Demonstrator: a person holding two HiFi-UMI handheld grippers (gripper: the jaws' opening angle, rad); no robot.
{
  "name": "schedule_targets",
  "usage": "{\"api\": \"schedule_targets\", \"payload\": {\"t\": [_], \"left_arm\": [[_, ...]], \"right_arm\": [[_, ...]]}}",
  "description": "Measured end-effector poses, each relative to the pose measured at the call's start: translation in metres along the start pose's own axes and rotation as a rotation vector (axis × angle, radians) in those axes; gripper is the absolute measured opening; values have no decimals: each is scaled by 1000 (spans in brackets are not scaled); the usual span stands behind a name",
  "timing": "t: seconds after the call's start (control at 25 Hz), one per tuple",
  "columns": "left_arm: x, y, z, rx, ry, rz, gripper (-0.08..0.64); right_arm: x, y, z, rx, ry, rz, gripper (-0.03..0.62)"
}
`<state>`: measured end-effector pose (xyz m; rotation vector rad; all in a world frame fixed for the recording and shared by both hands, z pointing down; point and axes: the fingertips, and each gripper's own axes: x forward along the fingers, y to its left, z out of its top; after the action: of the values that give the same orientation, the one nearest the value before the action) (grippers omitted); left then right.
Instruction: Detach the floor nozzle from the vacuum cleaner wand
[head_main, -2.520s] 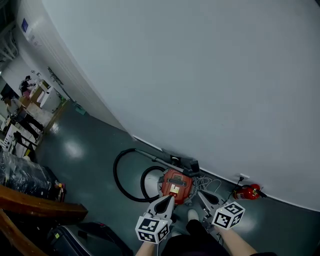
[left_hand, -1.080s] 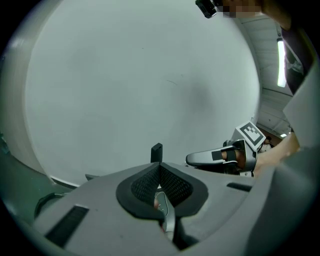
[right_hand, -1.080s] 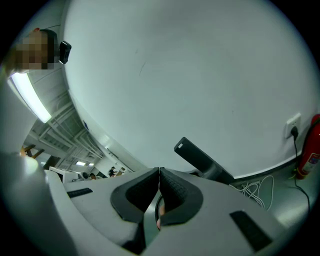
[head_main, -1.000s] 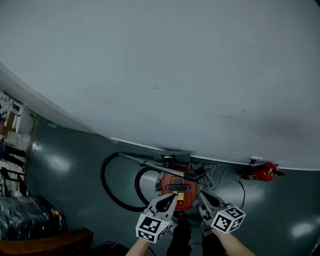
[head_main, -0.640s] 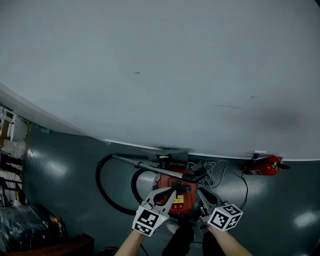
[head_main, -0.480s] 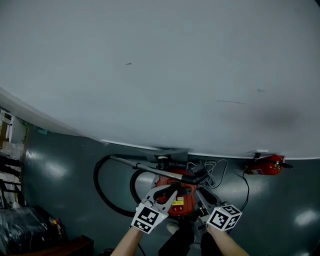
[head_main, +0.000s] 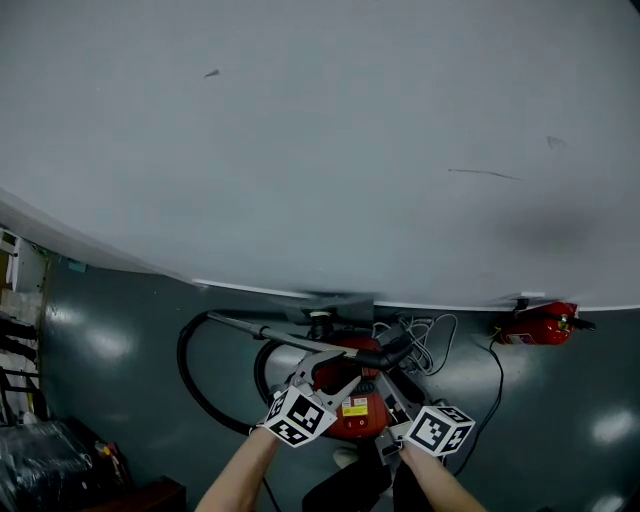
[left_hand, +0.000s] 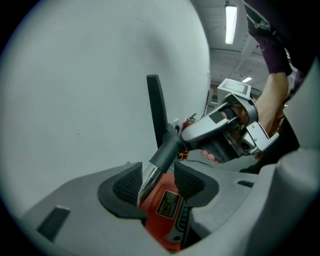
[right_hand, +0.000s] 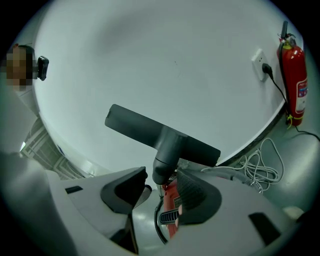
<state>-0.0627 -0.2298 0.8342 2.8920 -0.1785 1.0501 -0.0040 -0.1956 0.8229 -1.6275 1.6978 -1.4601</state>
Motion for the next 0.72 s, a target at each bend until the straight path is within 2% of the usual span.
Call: {"api": "schedule_targets", "payload": {"t": [0.24, 0.36, 0.52, 0.6, 0.64, 0.68, 0.72], "left_arm": [[21, 14, -33, 218, 114, -17, 227], [31, 13, -38, 306, 137, -34, 231], [39, 12, -36, 376, 130, -20, 227], [39, 15, -34, 396, 125, -6, 175], [39, 16, -34, 411, 129, -4, 171], [39, 16, -35, 424, 137, -6, 163], [39, 15, -35, 430, 148, -13, 160]], "right_arm": [[20, -12, -1, 74, -29, 31, 235], [31, -14, -1, 114, -43, 56, 247], [42, -7, -2, 142, -60, 100, 252], [45, -4, 0, 154, -73, 100, 252], [46, -5, 1, 163, -84, 90, 245], [47, -7, 2, 172, -96, 78, 195], [46, -9, 2, 171, -103, 68, 192]]}}
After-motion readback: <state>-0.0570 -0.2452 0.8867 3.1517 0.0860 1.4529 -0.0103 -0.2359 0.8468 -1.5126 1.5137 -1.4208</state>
